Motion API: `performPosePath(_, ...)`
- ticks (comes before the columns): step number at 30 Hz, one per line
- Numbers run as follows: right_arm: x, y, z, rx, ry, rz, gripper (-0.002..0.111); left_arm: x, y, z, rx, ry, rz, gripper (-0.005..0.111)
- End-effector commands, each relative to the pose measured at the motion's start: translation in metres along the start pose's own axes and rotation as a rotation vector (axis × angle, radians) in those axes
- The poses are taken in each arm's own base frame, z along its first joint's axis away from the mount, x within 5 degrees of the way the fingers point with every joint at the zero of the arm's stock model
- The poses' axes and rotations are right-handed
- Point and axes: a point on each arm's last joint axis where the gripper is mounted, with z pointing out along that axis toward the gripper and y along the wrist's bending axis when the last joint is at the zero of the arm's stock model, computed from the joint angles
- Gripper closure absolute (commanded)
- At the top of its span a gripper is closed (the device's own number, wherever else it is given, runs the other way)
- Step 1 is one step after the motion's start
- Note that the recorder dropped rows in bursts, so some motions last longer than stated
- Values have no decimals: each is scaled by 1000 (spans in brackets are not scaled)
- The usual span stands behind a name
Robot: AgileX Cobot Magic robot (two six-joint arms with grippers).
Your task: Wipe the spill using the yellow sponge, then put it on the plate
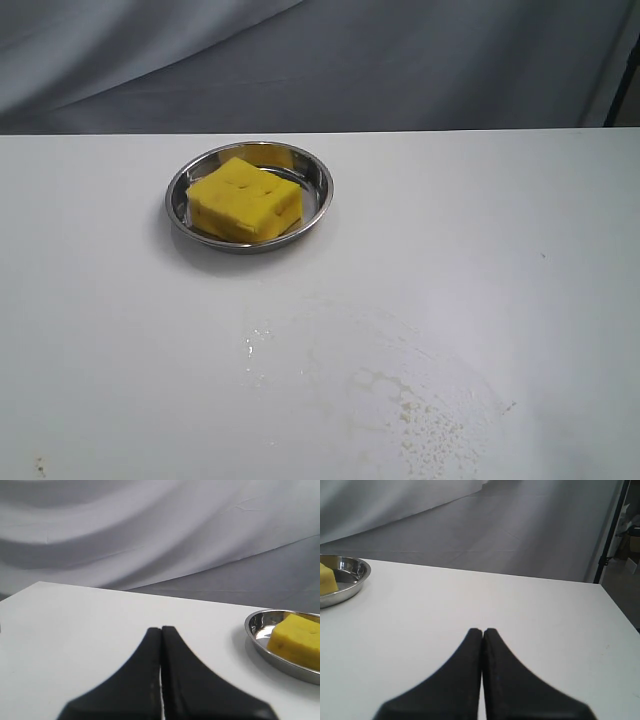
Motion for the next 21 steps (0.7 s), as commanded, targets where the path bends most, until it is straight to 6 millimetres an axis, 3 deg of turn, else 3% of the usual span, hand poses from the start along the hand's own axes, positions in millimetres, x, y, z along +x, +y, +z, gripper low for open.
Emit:
performPosePath(1,0,0,0,3,-10,4,108,1,0,0,-1,-1,-19,107)
performPosePath(13,0,0,0,3,-10,4,108,2,-9,-1,166,11,-8,107)
performPosePath(21,0,0,0,3,-10,4,108,2,-10,-1,180,12,-7,107)
